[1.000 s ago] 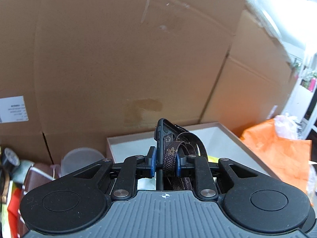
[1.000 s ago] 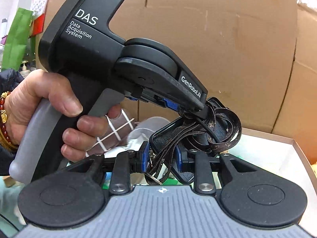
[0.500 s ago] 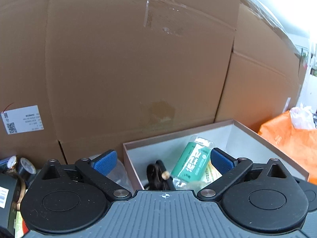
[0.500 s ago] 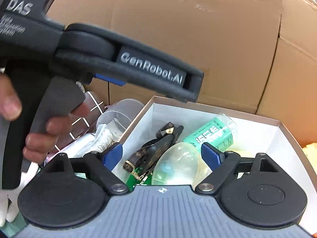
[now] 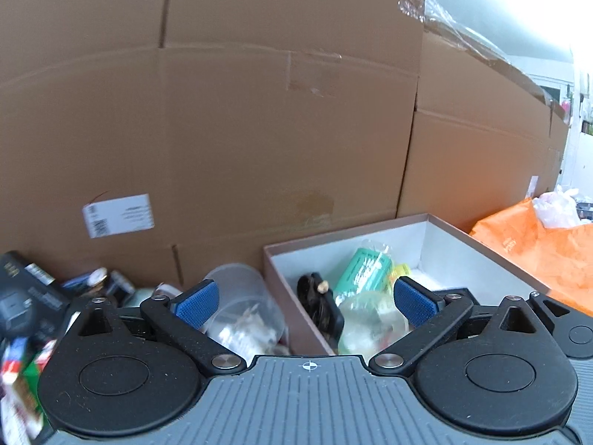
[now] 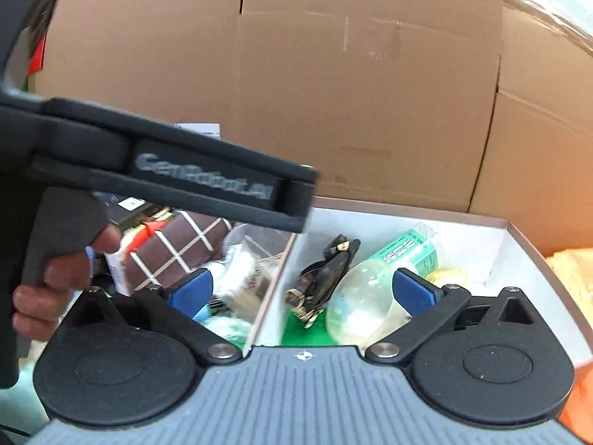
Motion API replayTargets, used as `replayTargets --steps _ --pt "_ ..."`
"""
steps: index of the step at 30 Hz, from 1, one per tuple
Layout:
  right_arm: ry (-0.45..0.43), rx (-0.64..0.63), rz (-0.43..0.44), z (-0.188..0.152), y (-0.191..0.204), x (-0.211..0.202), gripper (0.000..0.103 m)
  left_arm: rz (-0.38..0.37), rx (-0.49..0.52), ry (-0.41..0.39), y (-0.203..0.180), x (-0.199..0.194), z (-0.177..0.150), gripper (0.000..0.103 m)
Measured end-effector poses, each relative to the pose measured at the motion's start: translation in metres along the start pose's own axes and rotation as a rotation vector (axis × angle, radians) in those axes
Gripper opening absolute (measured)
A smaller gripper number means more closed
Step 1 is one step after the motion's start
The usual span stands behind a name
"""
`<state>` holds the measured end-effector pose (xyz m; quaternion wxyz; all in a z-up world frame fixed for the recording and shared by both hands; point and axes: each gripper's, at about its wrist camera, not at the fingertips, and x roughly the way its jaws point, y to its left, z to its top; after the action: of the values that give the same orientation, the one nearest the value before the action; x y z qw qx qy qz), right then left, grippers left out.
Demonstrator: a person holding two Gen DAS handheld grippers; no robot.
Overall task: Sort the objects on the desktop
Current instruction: 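Withdraw the left tool from the white box back over the table, then grasp the clear bag with brush using the left tool while the right grasps the glove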
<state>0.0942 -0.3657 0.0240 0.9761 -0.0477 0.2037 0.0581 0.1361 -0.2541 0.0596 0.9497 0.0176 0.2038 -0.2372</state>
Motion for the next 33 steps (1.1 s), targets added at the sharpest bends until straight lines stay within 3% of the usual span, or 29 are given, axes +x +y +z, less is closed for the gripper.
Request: replayTargets --steps 8,17,25,33 --pt "-0.032 -0.013 0.039 -0.019 0.046 -0.057 0.103 0.042 -0.048 -0.048 0.037 -0.084 -0.026 0.103" --pt "0.023 0.004 0.151 -0.053 0.100 -0.086 0.103 0.121 -0.132 0.006 0.082 -0.153 -0.100 0.103" --pt "0.148 -0.005 0.243 -0.084 0.141 -0.053 0.103 0.134 -0.184 0.091 0.115 -0.159 -0.149 0.103" --pt "0.217 -0.043 0.266 -0.089 0.163 -0.010 0.101 0.132 -0.240 0.157 0.136 -0.129 -0.160 0.090"
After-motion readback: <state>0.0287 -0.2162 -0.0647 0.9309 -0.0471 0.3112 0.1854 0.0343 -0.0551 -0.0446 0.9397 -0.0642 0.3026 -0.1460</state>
